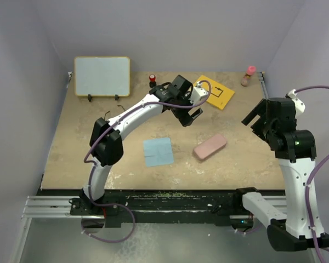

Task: Organize the sunglasses
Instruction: Pick up the sunglasses case from the center of the board.

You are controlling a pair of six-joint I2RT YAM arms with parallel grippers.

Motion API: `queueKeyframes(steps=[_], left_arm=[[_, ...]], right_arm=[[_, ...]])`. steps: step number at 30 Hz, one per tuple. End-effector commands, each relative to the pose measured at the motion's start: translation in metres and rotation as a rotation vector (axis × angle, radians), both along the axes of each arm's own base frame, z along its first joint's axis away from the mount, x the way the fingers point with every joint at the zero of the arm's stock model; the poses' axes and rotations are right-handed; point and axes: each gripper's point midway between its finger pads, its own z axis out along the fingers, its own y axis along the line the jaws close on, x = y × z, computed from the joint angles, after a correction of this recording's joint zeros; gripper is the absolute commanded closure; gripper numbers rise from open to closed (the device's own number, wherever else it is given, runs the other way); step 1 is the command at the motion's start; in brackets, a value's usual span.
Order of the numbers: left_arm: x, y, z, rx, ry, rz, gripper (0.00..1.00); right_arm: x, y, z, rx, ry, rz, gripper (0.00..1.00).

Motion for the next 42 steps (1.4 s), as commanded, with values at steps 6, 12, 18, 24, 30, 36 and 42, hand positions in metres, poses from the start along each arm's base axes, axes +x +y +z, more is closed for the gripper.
queueKeyframes(steps=[6,12,18,24,30,36,42], left_arm=[[-0.014,-0.06,0.021,-0.138,0.015,-0.132,0.02],[-0.038,-0.09,0.007,-0.145,0.029,-0.203,0.02],[-0.06,-0.112,-0.03,-0.053,-0.006,-0.228,0.02],[-0.062,-0.129,-0.043,-0.082,0.019,-0.225,0.02],[-0.058,-0.141,-0.066,-0.077,0.037,-0.213,0.02],[-0.064,-0.145,-0.075,-0.073,0.095,-0.223,0.02],[-0.076,-0.143,-0.078,-0.075,0.153,-0.22,0.02]], right_arm=[[-0.033,-0.01,0.011,0.083,-0.003,-0.162,0.01],[-0.071,-0.017,0.059,0.107,-0.197,-0.179,0.0],[-0.088,-0.007,0.063,0.148,-0.234,-0.118,0.0],[-0.099,0.001,0.054,0.177,-0.236,-0.074,0.0],[-0.097,0.009,0.042,0.209,-0.212,-0.052,0.0],[-0.1,0.009,0.035,0.223,-0.207,-0.061,0.0],[-0.101,0.011,0.026,0.244,-0.198,-0.067,0.0]])
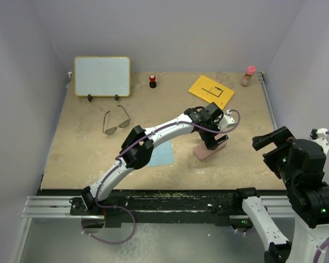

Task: Organize the sunglasses
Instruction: Pick up the sunglasses case from the center of the board.

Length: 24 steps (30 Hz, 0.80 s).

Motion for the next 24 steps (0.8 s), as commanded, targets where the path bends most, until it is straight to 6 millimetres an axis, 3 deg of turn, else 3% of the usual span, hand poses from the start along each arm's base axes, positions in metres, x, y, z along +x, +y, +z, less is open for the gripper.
queueKeyframes(steps=[1,11,24], left_arm=[[-0.009,-0.01,0.022,-0.061,0.044,0.003,0.02],[-0.016,-0.012,0.01,-0.029,0.034,0.031,0.02],[0.001,-0.006,-0.015,0.044,-0.033,0.115,0.02]], right_arm=[[-0.002,0.003,-0.003,0.032,-0.013,-0.007,0.0],[-0.002,0.008,-0.017,0.058,0.021,0.005,0.0],[-0.004,0.009,-0.02,0.073,0.018,0.0,0.0]])
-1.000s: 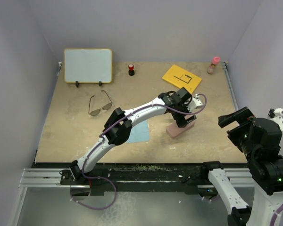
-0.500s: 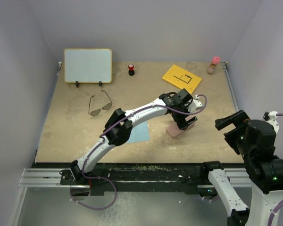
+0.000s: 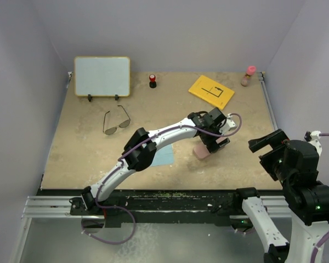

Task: Organize the sunglasses
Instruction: Pick up the sunglasses case from the center of the board.

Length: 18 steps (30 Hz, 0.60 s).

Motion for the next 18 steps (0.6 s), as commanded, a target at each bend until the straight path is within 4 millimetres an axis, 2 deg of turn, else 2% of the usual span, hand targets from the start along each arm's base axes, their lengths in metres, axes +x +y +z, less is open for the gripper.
queueKeyframes(steps=[1,8,11,13,16,18], left_arm=[[0.008,-0.004,-0.004,-0.001,-0.026,0.036,0.02],[0.003,-0.006,-0.004,-0.013,-0.003,0.014,0.03],[0.0,-0.009,0.0,-0.032,0.011,-0.002,0.08],[-0.003,-0.011,0.003,-0.043,0.024,-0.013,0.16],[-0.009,-0.013,0.006,-0.062,0.053,-0.037,0.41],[-0.017,-0.015,0.011,-0.083,0.093,-0.067,0.6]], right_arm=[[-0.003,0.001,0.004,0.024,-0.032,-0.008,0.0],[-0.004,0.001,0.006,0.028,-0.041,-0.014,0.01],[-0.004,0.001,0.005,0.029,-0.04,-0.014,0.02],[-0.004,0.001,0.004,0.029,-0.04,-0.014,0.02],[-0.004,0.001,0.002,0.03,-0.034,-0.016,0.02],[-0.004,0.001,0.001,0.028,-0.032,-0.017,0.02]])
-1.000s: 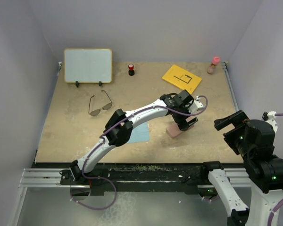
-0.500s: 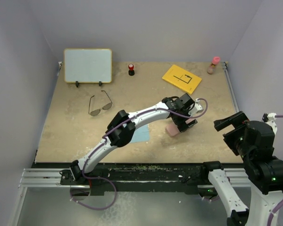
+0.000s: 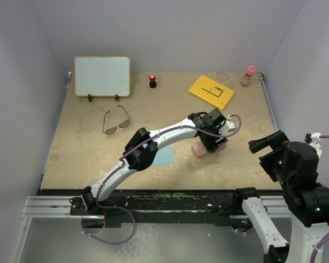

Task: Organize the sunglasses
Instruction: Pick up the sunglasses case from the center of the board.

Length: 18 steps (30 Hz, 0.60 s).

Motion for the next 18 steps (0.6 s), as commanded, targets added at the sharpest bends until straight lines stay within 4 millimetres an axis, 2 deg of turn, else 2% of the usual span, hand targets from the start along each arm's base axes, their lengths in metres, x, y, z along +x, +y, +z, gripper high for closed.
queueKeyframes(steps=[1,2,3,7,10,12,14,16,18], left_arm=[[-0.016,-0.014,0.03,-0.11,0.09,-0.061,0.74],[-0.02,-0.014,0.035,-0.127,0.121,-0.07,0.87],[-0.023,-0.014,0.041,-0.147,0.154,-0.078,0.95],[-0.029,-0.006,0.079,-0.244,0.293,-0.076,0.96],[-0.019,0.01,0.13,-0.38,0.407,-0.052,0.96],[-0.003,0.03,0.168,-0.478,0.454,-0.026,0.96],[0.019,0.061,0.207,-0.568,0.473,0.029,0.96],[0.028,0.084,0.237,-0.638,0.498,0.05,0.96],[0.032,0.105,0.259,-0.686,0.526,0.064,0.96]], right_arm=[[-0.001,0.0,0.001,0.014,-0.021,-0.007,0.02],[-0.001,0.0,0.0,0.011,-0.021,-0.007,0.02],[-0.001,0.0,-0.001,0.009,-0.021,-0.007,0.02],[-0.001,0.0,-0.002,0.003,-0.022,-0.002,0.02],[0.003,0.012,0.002,0.022,-0.037,0.071,0.01],[0.014,0.021,0.012,0.005,-0.084,0.149,0.0],[0.03,0.023,0.023,-0.037,-0.122,0.192,0.0],[0.049,0.032,0.031,-0.081,-0.14,0.283,0.02],[0.07,0.043,0.033,-0.085,-0.14,0.351,0.05]])
